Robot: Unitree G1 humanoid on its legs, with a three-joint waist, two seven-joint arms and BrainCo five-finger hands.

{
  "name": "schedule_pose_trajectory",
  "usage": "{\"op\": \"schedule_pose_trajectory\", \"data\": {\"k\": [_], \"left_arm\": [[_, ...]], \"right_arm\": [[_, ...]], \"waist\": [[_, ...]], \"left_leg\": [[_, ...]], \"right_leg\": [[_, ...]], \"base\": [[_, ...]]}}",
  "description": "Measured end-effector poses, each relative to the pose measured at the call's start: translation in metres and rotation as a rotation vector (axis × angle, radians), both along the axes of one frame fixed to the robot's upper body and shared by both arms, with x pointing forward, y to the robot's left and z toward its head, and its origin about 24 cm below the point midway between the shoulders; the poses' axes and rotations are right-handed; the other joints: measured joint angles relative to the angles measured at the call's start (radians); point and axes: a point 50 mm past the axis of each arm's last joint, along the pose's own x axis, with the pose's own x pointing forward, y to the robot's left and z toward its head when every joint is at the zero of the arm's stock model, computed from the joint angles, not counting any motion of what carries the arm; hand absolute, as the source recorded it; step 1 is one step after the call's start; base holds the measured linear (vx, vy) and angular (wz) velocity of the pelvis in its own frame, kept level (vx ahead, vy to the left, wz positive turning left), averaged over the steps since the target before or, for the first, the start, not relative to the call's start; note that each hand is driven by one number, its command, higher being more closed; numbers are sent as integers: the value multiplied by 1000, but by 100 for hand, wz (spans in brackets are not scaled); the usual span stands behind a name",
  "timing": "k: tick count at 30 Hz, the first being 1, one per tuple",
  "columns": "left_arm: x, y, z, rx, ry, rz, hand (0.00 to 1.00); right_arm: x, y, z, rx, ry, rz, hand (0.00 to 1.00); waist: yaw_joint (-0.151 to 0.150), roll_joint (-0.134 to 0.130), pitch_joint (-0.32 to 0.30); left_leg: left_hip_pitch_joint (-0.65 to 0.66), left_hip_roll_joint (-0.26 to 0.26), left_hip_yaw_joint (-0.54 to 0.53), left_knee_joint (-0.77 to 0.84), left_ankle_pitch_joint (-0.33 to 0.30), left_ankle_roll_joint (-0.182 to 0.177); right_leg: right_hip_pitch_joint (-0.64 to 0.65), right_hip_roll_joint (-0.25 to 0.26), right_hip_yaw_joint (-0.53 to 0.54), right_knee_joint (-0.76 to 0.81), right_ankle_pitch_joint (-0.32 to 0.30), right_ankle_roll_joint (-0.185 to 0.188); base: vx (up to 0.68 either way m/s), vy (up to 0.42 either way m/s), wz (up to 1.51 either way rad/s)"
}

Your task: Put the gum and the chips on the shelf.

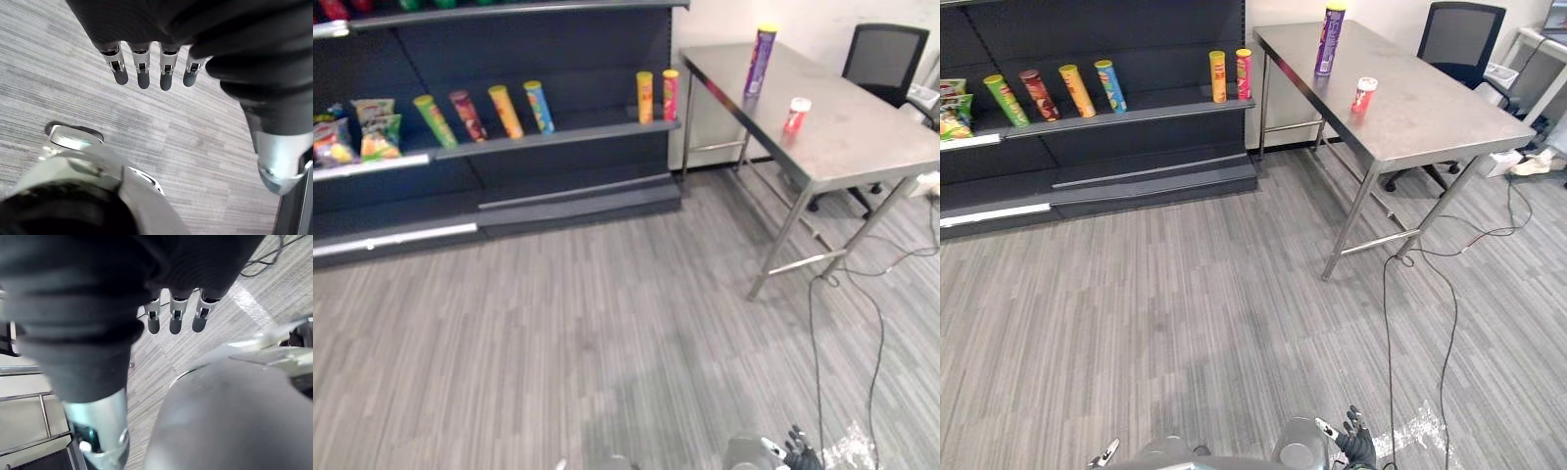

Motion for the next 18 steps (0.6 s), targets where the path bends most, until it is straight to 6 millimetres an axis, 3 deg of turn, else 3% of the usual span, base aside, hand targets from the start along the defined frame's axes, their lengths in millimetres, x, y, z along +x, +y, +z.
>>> {"op": "schedule_pose_trajectory", "data": {"k": [1, 3, 6, 8, 9, 10, 11, 13, 14, 16, 17, 18], "left_arm": [[2, -1, 0, 4, -2, 5, 0], [7, -1, 0, 11, -12, 6, 0], [9, -3, 0, 6, -19, 27, 0], [5, -6, -1, -9, -14, 76, 0], [5, -14, -3, -32, -14, 90, 0], [6, -20, -4, -45, -18, 89, 0], [7, -23, -4, -49, -19, 93, 0], [11, -24, -4, -49, -25, 108, 0], [11, -24, -4, -49, -25, 108, 0], [10, -24, -4, -55, -22, 110, 0], [10, -22, -4, -54, -22, 106, 0], [9, -22, -4, -51, -21, 106, 0]], "right_arm": [[2, 0, 1, -4, -5, 3, 0], [2, 0, 2, -23, -14, -1, 0], [-7, 1, 0, -34, 12, -6, 0], [-13, -1, 1, -52, 14, -17, 0], [-10, -8, 4, -97, 6, -7, 0], [-5, -13, 7, -127, -2, 10, 0], [-3, -15, 8, -138, -5, 21, 0], [1, -16, 9, -158, -2, 41, 0], [1, -16, 9, -161, 1, 47, 0], [0, -15, 8, -162, 15, 59, 0], [0, -15, 8, -164, 22, 69, 0], [-1, -15, 7, -165, 28, 78, 0]], "waist": [[-12, 7, 2], [-14, 13, 6], [-11, 12, 7], [-11, 19, 9], [-11, 53, 1], [-10, 75, 0], [-10, 81, -2], [-9, 83, -4], [-9, 86, -6], [-10, 82, -7], [-11, 92, -14], [-10, 85, -16]], "left_leg": [[33, 25, 0, -30, -3, -5], [71, 53, -1, -59, -18, -30], [126, 80, -30, -65, -79, -95], [189, 103, -38, -65, -132, -123], [199, 131, -37, -59, -127, -135], [206, 153, -29, -54, -80, -141], [206, 160, -30, -51, -54, -145], [203, 179, -28, -3, 52, -151], [201, 186, -28, 25, 74, -154], [148, 223, -29, 185, 150, -194], [81, 260, -31, 339, 238, -203], [37, 283, -34, 426, 333, -211]], "right_leg": [[-24, 59, -47, -110, -14, -14], [-67, 124, -74, -321, 3, -2], [-77, 134, -44, -717, 157, 22], [-69, 126, -52, -691, 254, 18], [-86, 135, -76, -621, 250, 9], [-85, 145, -92, -586, 213, -46], [-82, 149, -98, -579, 200, -61], [-52, 163, -110, -558, 142, -66], [-38, 171, -110, -558, 128, -68], [10, 207, -109, -578, 98, -75], [46, 227, -107, -607, 93, -82], [74, 245, -101, -632, 90, -87]], "base": [[358, -105, 4], [371, -140, 14], [463, -244, 33], [570, -309, 34], [631, -322, 25], [514, -272, 26], [484, -294, 14], [451, -273, 4], [328, -187, -13], [298, -162, -24], [381, -142, -30], [328, -72, -29]]}}
